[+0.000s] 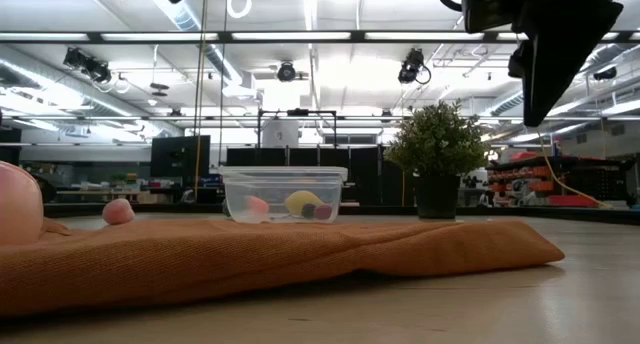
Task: Pick and placing Produce into tupperware
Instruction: Put the bottom pink peach into the transparent bin
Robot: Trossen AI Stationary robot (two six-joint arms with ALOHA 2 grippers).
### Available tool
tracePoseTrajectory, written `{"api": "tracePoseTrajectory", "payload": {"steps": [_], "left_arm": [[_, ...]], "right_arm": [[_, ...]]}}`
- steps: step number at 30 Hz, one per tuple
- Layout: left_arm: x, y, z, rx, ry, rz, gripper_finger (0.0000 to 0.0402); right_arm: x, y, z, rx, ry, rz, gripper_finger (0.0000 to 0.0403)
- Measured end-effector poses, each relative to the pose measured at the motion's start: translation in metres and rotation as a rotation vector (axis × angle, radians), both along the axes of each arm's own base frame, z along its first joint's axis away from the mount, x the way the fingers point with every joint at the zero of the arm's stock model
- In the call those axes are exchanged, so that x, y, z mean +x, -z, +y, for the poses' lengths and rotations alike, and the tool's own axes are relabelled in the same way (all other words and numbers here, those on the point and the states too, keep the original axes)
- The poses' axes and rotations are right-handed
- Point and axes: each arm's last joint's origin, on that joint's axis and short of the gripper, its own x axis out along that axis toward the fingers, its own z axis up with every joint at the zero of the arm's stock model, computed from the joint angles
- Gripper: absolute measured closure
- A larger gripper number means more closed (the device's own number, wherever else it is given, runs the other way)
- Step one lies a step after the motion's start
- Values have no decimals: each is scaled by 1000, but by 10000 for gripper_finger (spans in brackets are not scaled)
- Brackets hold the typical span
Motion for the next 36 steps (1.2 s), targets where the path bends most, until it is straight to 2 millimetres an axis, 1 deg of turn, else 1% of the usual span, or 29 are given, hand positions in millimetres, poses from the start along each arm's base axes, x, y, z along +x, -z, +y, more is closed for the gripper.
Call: {"api": "tracePoseTrajectory", "payload": {"steps": [3,6,8,14,17,22,25,30,33,36], "left_arm": [[7,5,-12,53,35,175,363],[11,15,-27,26,61,297,351],[15,21,-40,-16,74,334,337],[24,47,-72,-47,32,459,278],[29,59,-90,-56,45,469,246],[34,76,-116,-23,128,468,197],[34,90,-126,21,147,510,171],[37,112,-135,89,182,578,135],[40,121,-136,112,190,599,119],[42,124,-135,115,182,608,111]], "right_arm": [[-1,0,0,-12,-16,4,251],[0,0,-1,-41,-24,-3,251],[0,0,-2,-66,-11,-12,251],[1,0,-5,-86,8,-20,251],[1,0,-5,-96,9,-24,251],[1,0,-5,-104,11,-27,251],[1,0,-5,-105,12,-27,251],[1,0,-5,-109,14,-30,251],[1,0,-5,-109,14,-30,251],[1,0,-5,-107,17,-30,251]]}}
